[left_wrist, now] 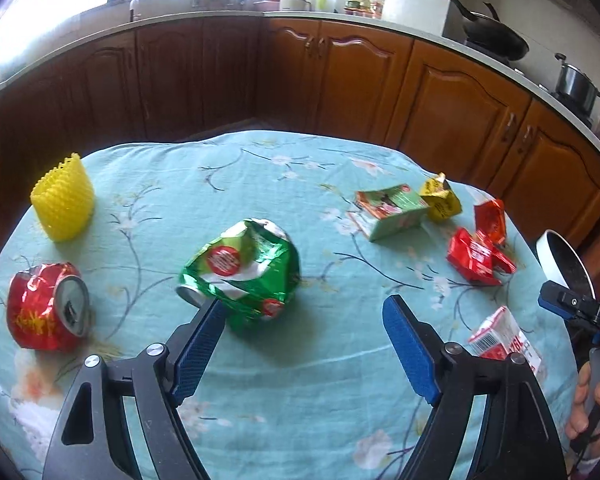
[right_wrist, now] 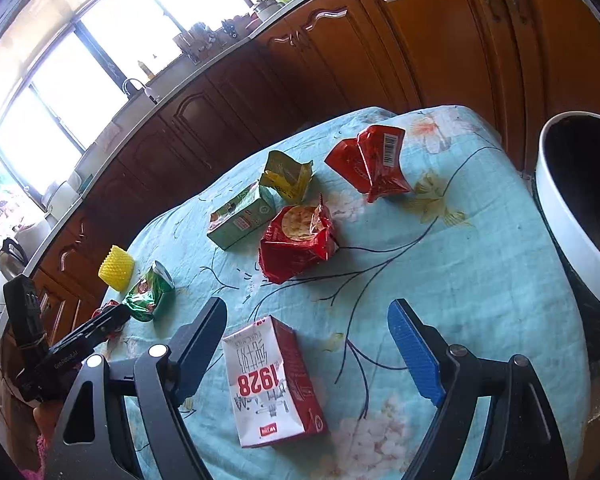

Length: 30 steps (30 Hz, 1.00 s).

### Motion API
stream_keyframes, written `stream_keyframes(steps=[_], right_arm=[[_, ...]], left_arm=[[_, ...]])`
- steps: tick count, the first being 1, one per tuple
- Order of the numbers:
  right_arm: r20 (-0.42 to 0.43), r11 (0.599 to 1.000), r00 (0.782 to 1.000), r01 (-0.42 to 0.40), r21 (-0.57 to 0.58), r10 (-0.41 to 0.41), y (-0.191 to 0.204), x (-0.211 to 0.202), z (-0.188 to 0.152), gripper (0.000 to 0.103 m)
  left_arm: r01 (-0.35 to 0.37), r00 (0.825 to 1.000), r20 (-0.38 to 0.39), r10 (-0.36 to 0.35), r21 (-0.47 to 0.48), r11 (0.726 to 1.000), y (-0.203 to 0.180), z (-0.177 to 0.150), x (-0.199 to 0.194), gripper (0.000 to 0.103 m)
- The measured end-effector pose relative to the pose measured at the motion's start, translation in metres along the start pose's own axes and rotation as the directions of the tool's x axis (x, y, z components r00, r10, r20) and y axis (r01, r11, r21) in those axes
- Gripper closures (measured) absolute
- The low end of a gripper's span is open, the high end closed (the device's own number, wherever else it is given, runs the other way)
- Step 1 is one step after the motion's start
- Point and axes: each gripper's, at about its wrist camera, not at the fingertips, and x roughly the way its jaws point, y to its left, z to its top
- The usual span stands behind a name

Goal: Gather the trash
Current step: 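Move both open tools back over the table, then grasp the crushed green can with the left tool while the right tool grasps the red chip bag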

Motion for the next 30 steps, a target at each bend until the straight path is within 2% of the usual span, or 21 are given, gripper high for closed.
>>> stream_keyframes(steps=[5, 7, 10, 13, 16, 19, 21, 24, 25, 28, 30], right_arm=[[-0.027, 1.0, 1.0, -0.007, -0.013, 0.007, 0.003, 0.022, 0.015, 0.019], [-0.035, 1.0, 0.999, -0.011, -0.017, 0.01, 0.003, 0.03, 0.021, 0.019], [-0.051, 1.0, 0.999, -0.015, -0.008, 0.014, -0.001, 0.043, 0.032, 0.019], [-0.068, 1.0, 0.998, -0.017, 0.009, 0.018, -0.006, 0.057, 0.041, 0.019], [-0.078, 0.999, 0.996, -0.029, 0.026, 0.031, -0.01, 0.068, 0.047, 0.019], [-0.097, 0.999, 0.995, -0.033, 0.026, 0.035, -0.011, 0.079, 0.05, 0.02], [-0.105, 0.999, 0.994, -0.029, 0.025, 0.031, -0.012, 0.085, 0.049, 0.025], [-0.101, 1.0, 0.995, -0.015, 0.008, 0.016, -0.011, 0.085, 0.047, 0.043], [-0.096, 1.0, 0.995, -0.018, 0.005, 0.018, -0.012, 0.083, 0.047, 0.043], [-0.071, 1.0, 0.997, -0.011, -0.022, 0.01, -0.007, 0.075, 0.043, 0.047], [-0.064, 0.999, 0.998, -0.02, -0.025, 0.018, -0.008, 0.068, 0.04, 0.048]], left_arm=[[-0.001, 1.0, 0.015, 0.002, -0.065, 0.998, 0.035, 0.019, 0.007, 0.017], [0.028, 1.0, 0.004, -0.028, -0.088, 0.996, 0.048, 0.026, 0.019, 0.014], [0.057, 0.996, -0.058, -0.064, -0.118, 0.991, 0.064, 0.032, 0.048, 0.014], [0.103, 0.983, -0.134, -0.123, -0.152, 0.983, 0.073, 0.032, 0.077, 0.014], [0.125, 0.975, -0.168, -0.148, -0.138, 0.982, 0.07, 0.031, 0.096, 0.014], [0.169, 0.964, -0.194, -0.181, -0.08, 0.982, 0.053, 0.027, 0.105, 0.015], [0.19, 0.962, -0.196, -0.193, -0.031, 0.981, 0.04, 0.024, 0.106, 0.018], [0.22, 0.959, -0.194, -0.207, 0.047, 0.974, 0.017, 0.018, 0.105, 0.036], [0.228, 0.958, -0.193, -0.212, 0.063, 0.972, 0.01, 0.016, 0.103, 0.043], [0.259, 0.955, -0.174, -0.24, 0.096, 0.961, -0.009, 0.011, 0.099, 0.044], [0.279, 0.951, -0.167, -0.26, 0.107, 0.954, -0.021, 0.009, 0.097, 0.052]])
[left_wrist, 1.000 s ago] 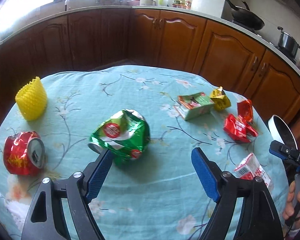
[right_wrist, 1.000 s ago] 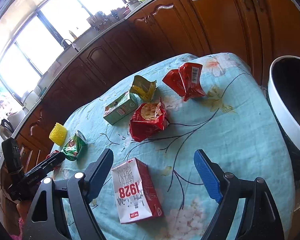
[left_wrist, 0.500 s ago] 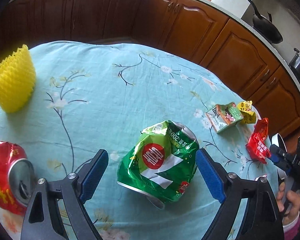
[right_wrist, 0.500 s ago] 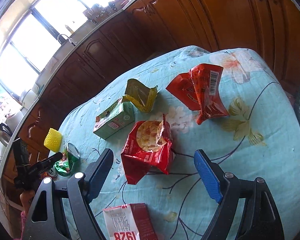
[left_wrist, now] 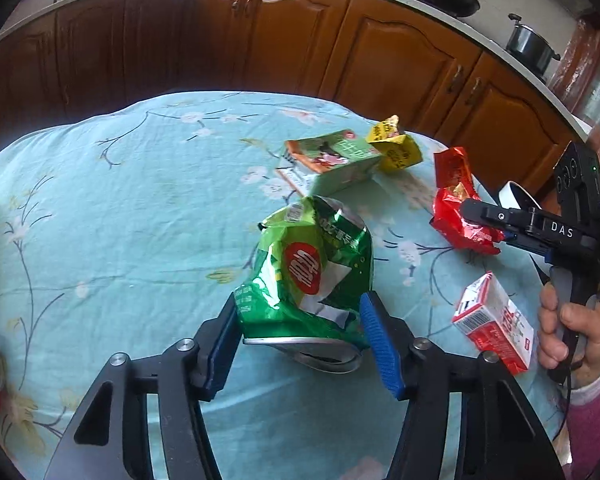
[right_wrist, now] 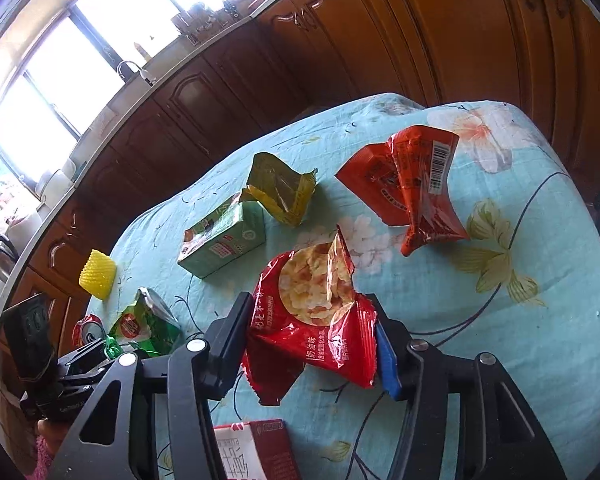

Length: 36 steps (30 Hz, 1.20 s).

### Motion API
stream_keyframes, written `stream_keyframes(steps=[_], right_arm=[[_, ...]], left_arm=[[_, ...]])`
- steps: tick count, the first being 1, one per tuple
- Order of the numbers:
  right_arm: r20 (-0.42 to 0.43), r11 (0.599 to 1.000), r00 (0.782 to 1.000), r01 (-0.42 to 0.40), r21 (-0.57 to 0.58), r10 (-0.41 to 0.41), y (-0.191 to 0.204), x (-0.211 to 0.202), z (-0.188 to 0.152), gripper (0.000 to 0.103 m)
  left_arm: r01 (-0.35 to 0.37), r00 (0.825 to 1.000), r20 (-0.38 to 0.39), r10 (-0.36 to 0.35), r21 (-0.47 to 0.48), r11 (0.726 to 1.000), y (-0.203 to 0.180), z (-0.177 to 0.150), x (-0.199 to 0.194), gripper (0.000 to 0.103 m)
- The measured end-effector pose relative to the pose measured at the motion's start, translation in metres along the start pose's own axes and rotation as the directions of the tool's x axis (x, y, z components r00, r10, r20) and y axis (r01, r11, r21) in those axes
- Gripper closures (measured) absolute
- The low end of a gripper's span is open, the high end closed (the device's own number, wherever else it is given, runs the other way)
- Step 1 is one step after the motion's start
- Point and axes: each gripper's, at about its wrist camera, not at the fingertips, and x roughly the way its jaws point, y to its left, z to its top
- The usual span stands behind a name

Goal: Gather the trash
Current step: 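Grasp the crushed green can with the left tool while the right tool grasps the red chip bag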

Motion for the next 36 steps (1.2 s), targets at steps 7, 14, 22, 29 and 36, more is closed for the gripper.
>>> stream_keyframes(steps=[7, 14, 22, 29, 36], right_arm=[[0.032, 1.0, 1.0, 0.0, 0.008, 0.0, -0.009, -0.036, -0.018, 0.048], [0.103, 0.998, 0.994, 0.016, 0.056, -0.022, -0.027, -0.084, -0.03, 0.048], [0.166, 0.994, 0.984, 0.045, 0.104, -0.062, -0.051, -0.127, -0.039, 0.048], [0.176, 0.987, 0.981, 0.057, 0.152, -0.083, -0.075, -0.144, -0.049, 0.048], [0.153, 0.985, 0.985, 0.05, 0.165, -0.076, -0.083, -0.141, -0.064, 0.048]], left_arm=[[0.077, 0.997, 0.005, -0.077, 0.031, 0.997, -0.04, -0.007, 0.005, 0.058], [0.12, 0.992, 0.033, -0.123, 0.073, 0.99, -0.073, -0.001, 0.004, 0.06], [0.131, 0.988, 0.071, -0.138, 0.09, 0.987, -0.093, 0.013, 0.001, 0.076], [0.086, 0.996, -0.009, -0.086, 0.162, 0.983, -0.113, 0.012, 0.022, 0.072], [0.03, 0.997, -0.081, -0.016, 0.163, 0.986, -0.112, -0.011, 0.037, 0.028]])
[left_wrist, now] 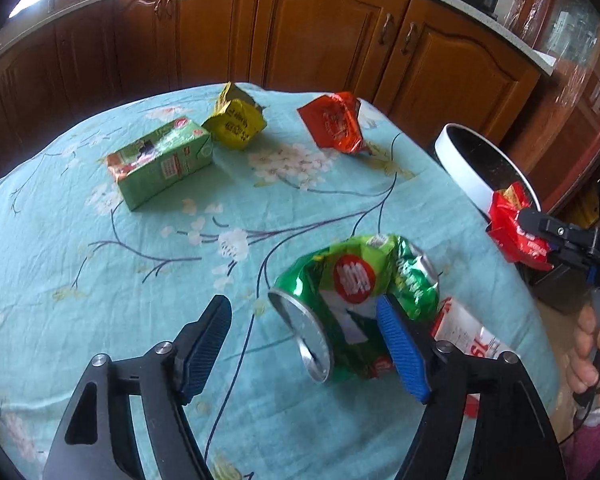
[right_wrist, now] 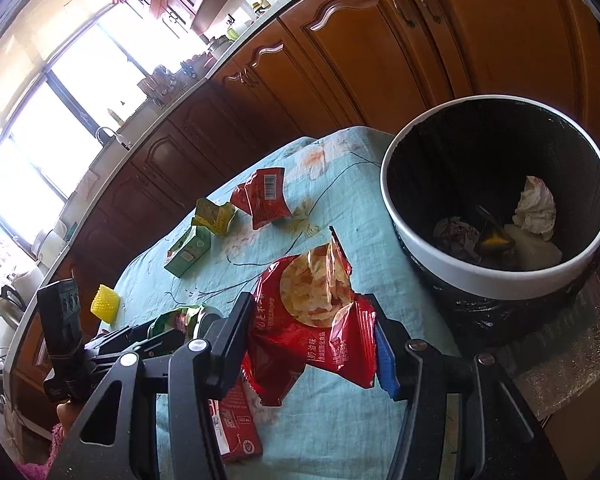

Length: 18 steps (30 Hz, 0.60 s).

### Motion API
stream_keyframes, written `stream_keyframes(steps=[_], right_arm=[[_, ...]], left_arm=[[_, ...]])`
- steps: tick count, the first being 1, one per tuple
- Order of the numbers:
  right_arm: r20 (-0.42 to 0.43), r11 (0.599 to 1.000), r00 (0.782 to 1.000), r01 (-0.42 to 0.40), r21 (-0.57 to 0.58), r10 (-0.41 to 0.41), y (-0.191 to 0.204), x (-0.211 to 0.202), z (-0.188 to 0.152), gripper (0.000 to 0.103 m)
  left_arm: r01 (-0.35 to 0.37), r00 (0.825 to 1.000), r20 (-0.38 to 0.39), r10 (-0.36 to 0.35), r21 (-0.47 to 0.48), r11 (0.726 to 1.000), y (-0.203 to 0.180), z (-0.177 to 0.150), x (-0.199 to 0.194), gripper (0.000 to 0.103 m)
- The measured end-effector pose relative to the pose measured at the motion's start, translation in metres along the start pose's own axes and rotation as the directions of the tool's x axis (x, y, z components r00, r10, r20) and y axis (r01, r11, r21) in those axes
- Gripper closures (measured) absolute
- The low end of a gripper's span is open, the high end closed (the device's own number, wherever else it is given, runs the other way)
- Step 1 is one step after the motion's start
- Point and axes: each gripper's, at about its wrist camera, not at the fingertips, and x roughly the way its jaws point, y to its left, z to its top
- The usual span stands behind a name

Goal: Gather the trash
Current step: 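Grasp the crushed green can with the left tool while the right tool grasps the red chip bag, then carry the green can and chip bag over the bin and open both tools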

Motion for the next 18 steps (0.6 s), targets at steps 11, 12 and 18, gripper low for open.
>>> stream_keyframes(steps=[11, 12, 18], right_arm=[[-0.013, 1.0, 1.0, -0.006, 0.013, 0.006, -0.001, 0.005, -0.008, 0.048], [-0.009, 1.0, 1.0, -0.005, 0.014, 0.005, -0.002, 0.004, -0.007, 0.048], [0.034, 1.0, 0.999, -0.002, 0.017, 0.001, -0.005, -0.011, 0.002, 0.048]], left_arm=[[0.163, 0.985, 0.076, -0.153, -0.148, 0.975, 0.017, -0.004, 0.003, 0.07], [0.17, 0.983, 0.088, -0.158, -0.153, 0.974, 0.017, -0.001, 0.001, 0.07], [0.201, 0.973, 0.139, -0.183, -0.127, 0.971, 0.006, 0.019, -0.007, 0.07]])
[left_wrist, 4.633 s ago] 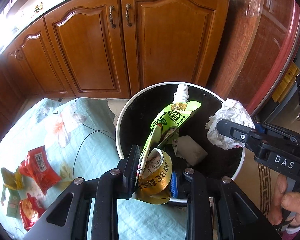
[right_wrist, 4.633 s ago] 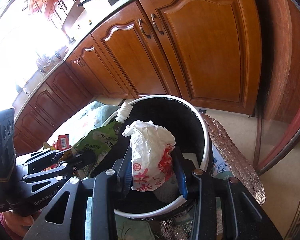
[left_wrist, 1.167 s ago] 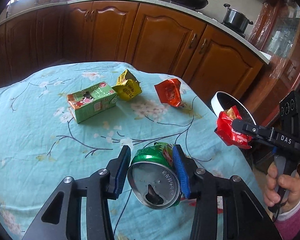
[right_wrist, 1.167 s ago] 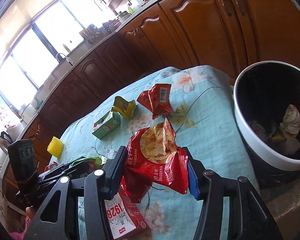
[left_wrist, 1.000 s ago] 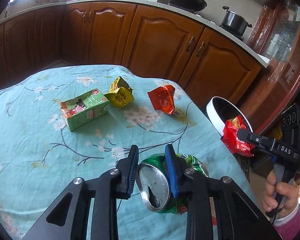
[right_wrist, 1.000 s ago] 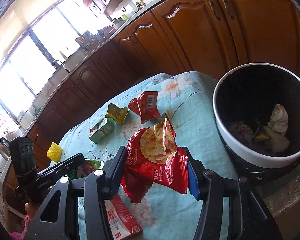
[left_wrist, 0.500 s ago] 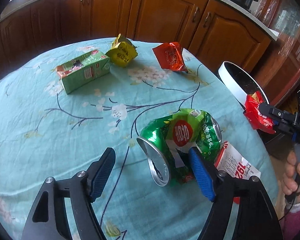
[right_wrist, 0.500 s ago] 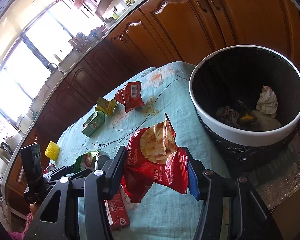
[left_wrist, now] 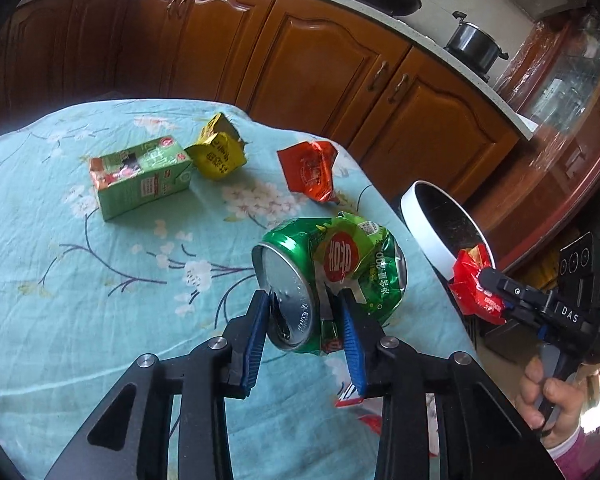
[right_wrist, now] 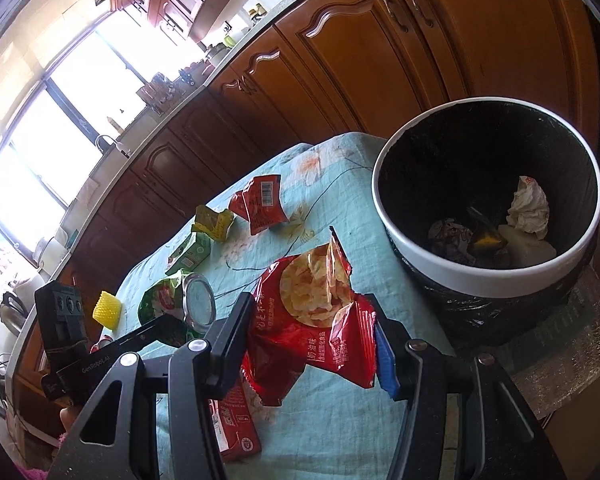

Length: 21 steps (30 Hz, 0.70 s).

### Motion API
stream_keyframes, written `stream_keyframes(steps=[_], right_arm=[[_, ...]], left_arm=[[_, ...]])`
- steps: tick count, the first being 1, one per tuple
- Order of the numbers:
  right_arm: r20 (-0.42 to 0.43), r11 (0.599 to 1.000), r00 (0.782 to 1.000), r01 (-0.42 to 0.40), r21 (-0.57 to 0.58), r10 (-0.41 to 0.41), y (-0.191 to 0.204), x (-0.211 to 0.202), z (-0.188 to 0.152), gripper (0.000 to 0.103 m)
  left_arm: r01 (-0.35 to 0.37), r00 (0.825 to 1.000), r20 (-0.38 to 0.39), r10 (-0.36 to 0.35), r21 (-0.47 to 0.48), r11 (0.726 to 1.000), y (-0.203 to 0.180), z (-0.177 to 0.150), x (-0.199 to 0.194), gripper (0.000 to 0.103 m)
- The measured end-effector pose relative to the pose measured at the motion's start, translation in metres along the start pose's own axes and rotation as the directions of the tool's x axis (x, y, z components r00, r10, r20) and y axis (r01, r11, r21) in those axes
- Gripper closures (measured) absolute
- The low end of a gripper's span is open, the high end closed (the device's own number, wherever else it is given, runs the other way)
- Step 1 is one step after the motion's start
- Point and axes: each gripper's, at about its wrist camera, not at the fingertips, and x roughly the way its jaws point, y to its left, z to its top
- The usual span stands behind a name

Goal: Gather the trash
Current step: 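Carry the green can and chip bag over the bin and open both tools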

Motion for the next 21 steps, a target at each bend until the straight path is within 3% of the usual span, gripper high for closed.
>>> stream_keyframes(steps=[21], right_arm=[[0.124, 0.992, 0.985, 0.116, 0.052, -0.121, -0.06, -0.067, 0.034, 0.048]], left_arm=[[0.115, 0.993, -0.06, -0.106, 0.191, 0.975, -0.101, 0.043, 0.061, 0.07]])
